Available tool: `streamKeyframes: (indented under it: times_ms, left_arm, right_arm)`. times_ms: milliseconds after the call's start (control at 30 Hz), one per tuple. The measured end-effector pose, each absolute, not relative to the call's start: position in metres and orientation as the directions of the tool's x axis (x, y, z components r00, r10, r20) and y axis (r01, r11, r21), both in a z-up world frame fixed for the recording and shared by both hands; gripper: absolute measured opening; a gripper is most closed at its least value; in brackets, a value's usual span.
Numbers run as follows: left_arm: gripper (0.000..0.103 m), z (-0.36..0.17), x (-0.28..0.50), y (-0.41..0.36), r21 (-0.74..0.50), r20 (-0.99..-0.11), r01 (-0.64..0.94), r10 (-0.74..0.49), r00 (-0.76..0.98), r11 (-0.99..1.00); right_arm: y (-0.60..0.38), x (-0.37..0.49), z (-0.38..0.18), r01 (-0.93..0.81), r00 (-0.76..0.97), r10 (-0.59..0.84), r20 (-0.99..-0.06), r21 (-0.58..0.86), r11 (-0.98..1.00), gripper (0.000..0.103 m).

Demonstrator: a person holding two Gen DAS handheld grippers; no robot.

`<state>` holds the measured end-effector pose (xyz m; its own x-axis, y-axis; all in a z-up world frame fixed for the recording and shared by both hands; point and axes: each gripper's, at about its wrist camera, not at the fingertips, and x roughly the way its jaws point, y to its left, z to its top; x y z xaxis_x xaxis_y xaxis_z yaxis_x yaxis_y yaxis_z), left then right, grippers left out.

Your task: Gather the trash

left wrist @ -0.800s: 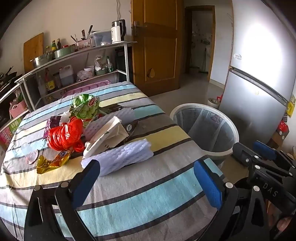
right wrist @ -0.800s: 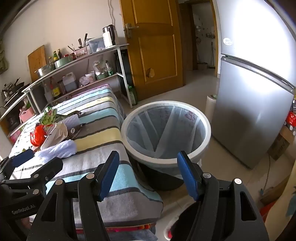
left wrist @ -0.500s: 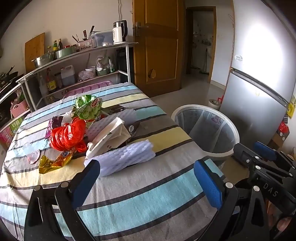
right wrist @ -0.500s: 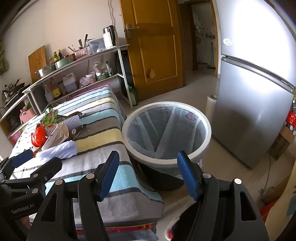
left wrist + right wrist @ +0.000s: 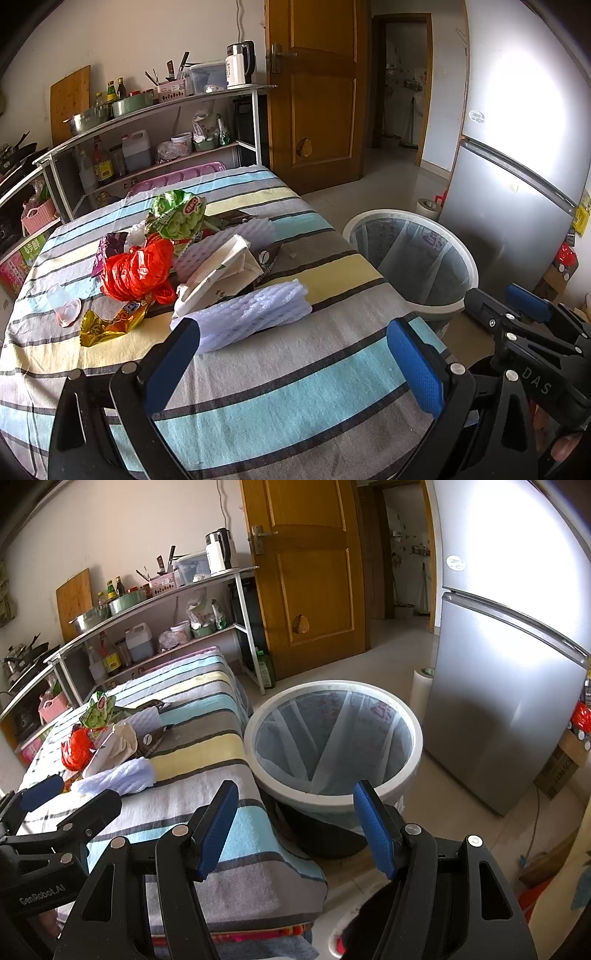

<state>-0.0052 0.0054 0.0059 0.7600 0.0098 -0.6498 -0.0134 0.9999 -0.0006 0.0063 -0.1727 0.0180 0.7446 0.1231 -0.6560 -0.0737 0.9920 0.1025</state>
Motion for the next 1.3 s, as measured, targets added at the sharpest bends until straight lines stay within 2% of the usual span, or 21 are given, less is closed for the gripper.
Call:
streamKeyframes:
  times_ms: [1300]
  left_arm:
    - [0.102, 0.0053, -0.0046, 0.0066, 0.001, -0.649, -0.013, 0.011, 0.760, 1.000]
  right_arm:
    - [-0.1736, 0.0061, 0.0189, -0.070, 0.746, 0.121, -0.655, 0.104, 0.992, 0.066]
